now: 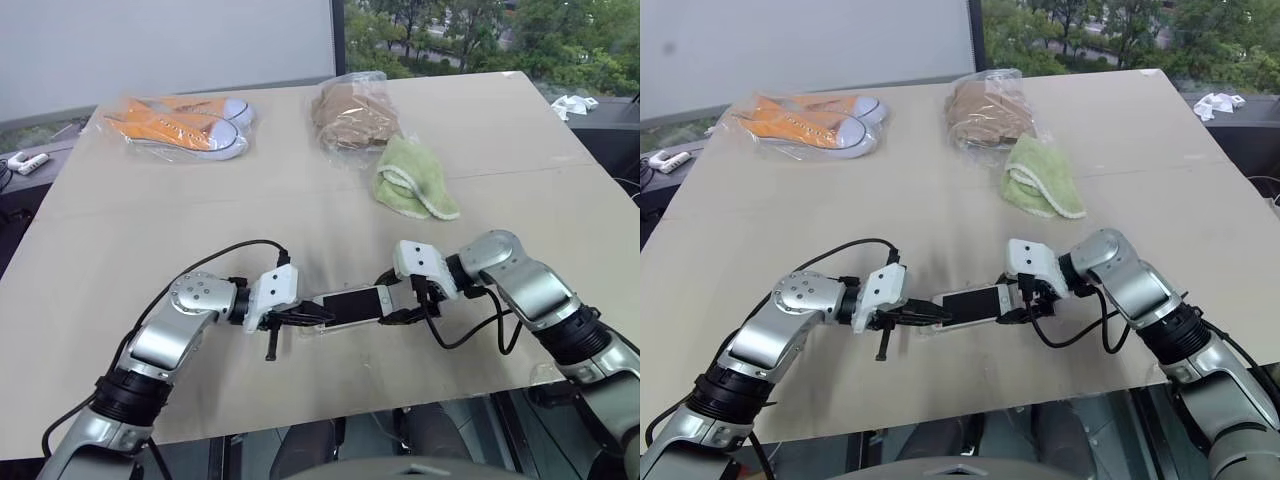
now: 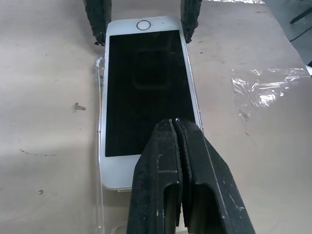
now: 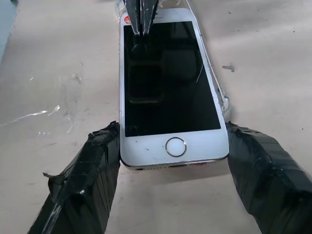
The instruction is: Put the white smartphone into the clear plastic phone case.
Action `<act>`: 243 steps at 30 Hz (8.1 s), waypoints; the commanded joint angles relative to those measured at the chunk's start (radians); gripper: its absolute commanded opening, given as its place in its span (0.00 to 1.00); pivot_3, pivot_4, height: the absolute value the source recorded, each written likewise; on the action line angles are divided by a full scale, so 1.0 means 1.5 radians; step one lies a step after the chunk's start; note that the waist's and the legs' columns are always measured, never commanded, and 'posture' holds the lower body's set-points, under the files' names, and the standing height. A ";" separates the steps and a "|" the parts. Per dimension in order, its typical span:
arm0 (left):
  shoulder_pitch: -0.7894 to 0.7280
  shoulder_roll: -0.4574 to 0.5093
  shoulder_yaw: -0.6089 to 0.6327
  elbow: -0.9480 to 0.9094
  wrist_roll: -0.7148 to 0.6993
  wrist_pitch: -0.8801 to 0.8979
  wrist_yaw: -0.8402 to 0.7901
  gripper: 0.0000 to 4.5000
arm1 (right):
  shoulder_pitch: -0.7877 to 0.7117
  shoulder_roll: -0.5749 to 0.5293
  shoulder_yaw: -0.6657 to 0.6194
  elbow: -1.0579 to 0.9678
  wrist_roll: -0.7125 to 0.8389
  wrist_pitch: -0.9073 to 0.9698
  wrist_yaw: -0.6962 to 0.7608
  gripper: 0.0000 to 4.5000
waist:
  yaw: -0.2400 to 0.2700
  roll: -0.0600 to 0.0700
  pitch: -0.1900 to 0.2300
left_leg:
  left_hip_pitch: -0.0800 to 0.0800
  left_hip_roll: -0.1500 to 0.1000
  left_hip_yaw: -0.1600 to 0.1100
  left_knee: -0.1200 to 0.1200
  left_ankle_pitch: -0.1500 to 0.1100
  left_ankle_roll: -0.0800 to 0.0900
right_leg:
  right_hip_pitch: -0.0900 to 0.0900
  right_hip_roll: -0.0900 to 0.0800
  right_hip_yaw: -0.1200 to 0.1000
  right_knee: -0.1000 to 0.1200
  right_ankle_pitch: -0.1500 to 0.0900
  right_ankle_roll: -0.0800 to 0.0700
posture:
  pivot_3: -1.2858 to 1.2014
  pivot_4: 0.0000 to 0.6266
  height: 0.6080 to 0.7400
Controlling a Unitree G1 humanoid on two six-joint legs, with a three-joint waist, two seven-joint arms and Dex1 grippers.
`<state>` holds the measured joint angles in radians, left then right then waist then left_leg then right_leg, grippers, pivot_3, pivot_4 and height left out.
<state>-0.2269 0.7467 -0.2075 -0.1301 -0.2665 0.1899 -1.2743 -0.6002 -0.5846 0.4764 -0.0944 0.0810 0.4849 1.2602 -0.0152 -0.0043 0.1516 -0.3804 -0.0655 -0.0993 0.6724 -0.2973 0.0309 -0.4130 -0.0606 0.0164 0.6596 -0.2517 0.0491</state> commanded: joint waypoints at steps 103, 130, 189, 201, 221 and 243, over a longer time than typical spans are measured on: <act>0.166 0.100 0.118 -0.006 -0.011 0.062 0.068 0.00 | -0.055 -0.029 0.014 0.070 -0.063 -0.062 0.048 0.01 | 0.004 0.003 -0.005 | -0.001 0.000 -0.003 -0.005 0.001 -0.001 | -0.002 0.000 -0.001 -0.005 0.000 -0.001 | 0.52 0.24 1.00; 0.076 -0.040 0.035 0.025 0.005 0.089 0.094 0.00 | -0.062 0.002 0.028 0.052 -0.078 -0.035 0.047 0.01 | 0.038 0.004 -0.006 | 0.001 -0.002 -0.005 -0.002 0.001 -0.001 | 0.001 -0.002 -0.004 -0.003 0.001 -0.001 | 0.52 0.24 1.00; -0.059 -0.210 0.028 0.139 0.069 0.090 0.122 0.00 | -0.035 -0.073 -0.068 0.103 -0.106 -0.014 0.009 0.01 | 0.051 0.007 -0.007 | 0.006 -0.015 -0.024 -0.005 0.006 0.001 | 0.018 -0.013 -0.020 -0.012 0.000 0.003 | 0.52 0.24 1.00; -0.035 -0.077 0.077 0.111 0.024 0.095 0.096 0.00 | -0.029 -0.109 -0.092 0.132 -0.085 -0.025 -0.003 0.01 | 0.016 0.006 -0.005 | 0.000 -0.014 -0.024 -0.005 0.007 0.001 | 0.011 -0.013 -0.020 -0.011 0.000 0.003 | 0.52 0.24 1.00; -0.089 -0.199 0.049 0.088 -0.046 0.130 0.149 0.00 | 0.114 0.022 -0.295 -0.020 0.128 0.079 -0.194 0.01 | 0.018 0.006 -0.002 | -0.011 -0.014 -0.023 -0.002 0.007 0.001 | 0.000 -0.012 -0.019 -0.008 0.000 0.003 | 0.52 0.24 1.00; -0.079 -0.190 0.007 0.130 0.011 0.078 0.157 0.00 | 0.146 0.055 -0.275 -0.065 0.183 0.116 -0.274 0.01 | 0.018 0.006 -0.002 | -0.010 -0.014 -0.022 -0.001 0.007 0.000 | 0.000 -0.012 -0.018 -0.006 0.000 0.003 | 0.52 0.24 1.00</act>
<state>-0.3560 0.4644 -0.1716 0.0590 -0.2655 0.3099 -1.0413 -0.3851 -0.5011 0.0690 -0.1566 0.3375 0.6638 0.8542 0.0120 0.0043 0.1486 -0.3950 -0.0872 -0.1327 0.6706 -0.2865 0.0316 -0.4126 -0.0786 -0.0107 0.6515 -0.2513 0.0530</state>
